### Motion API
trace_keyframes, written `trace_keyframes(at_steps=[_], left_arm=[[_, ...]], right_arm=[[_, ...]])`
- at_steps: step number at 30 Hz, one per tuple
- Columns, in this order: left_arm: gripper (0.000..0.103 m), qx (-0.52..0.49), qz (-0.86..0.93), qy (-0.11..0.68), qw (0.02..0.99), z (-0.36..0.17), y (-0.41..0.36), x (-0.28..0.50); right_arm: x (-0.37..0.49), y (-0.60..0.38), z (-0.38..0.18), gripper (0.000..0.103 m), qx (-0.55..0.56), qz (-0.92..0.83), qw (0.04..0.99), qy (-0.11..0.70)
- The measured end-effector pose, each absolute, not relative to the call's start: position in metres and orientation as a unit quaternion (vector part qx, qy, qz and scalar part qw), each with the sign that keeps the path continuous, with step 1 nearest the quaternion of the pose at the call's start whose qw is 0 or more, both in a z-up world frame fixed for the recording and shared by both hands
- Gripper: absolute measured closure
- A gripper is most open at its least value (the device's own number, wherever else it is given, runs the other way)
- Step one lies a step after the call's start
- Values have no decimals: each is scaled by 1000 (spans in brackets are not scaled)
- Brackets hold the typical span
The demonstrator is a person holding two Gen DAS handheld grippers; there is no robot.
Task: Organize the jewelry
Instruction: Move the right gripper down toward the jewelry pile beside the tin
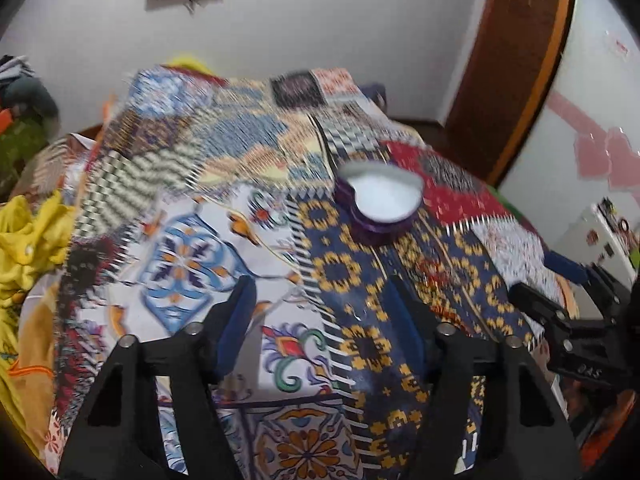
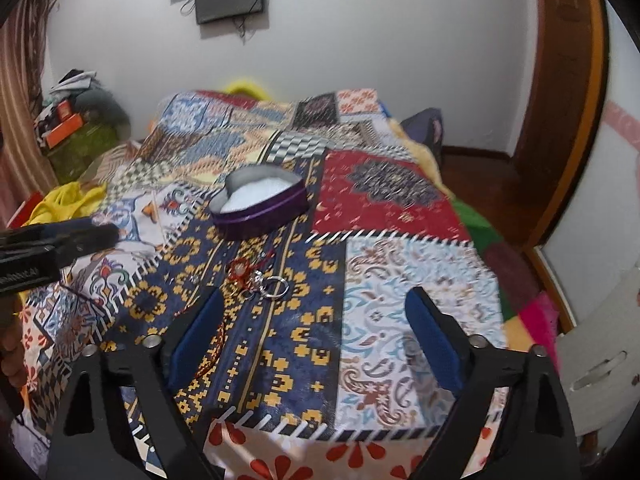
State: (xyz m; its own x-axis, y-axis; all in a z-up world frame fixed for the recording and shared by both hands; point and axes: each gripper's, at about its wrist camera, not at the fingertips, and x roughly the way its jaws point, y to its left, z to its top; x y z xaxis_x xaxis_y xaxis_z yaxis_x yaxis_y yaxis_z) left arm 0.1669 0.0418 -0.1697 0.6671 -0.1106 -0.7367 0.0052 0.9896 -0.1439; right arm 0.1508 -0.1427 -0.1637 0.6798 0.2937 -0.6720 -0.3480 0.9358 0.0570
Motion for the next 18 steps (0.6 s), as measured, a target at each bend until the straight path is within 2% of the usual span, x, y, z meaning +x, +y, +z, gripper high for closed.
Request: trace_keyframes(at_steps=[4,7,11,13,18], left_arm=[[45,-56,-61,433,898,-182,31,179],[56,-46,-80,447,890,-189,23,187],[57,-37,-106,461,880,-195,13,196],[58,-29,-115,464,878,-197,9,201],[70,-18,-132,478,868,-207,1,212]], right_arm=[[159,-138,-171,34,-41,203,904,375],[167,-132,-177,43,-46,224,895,383],[175,-124,-185,56,-60,240,885,394],[179,-121,-187,58,-62,245,882,397],[186,-118,-192,63,-64,258,875,404]])
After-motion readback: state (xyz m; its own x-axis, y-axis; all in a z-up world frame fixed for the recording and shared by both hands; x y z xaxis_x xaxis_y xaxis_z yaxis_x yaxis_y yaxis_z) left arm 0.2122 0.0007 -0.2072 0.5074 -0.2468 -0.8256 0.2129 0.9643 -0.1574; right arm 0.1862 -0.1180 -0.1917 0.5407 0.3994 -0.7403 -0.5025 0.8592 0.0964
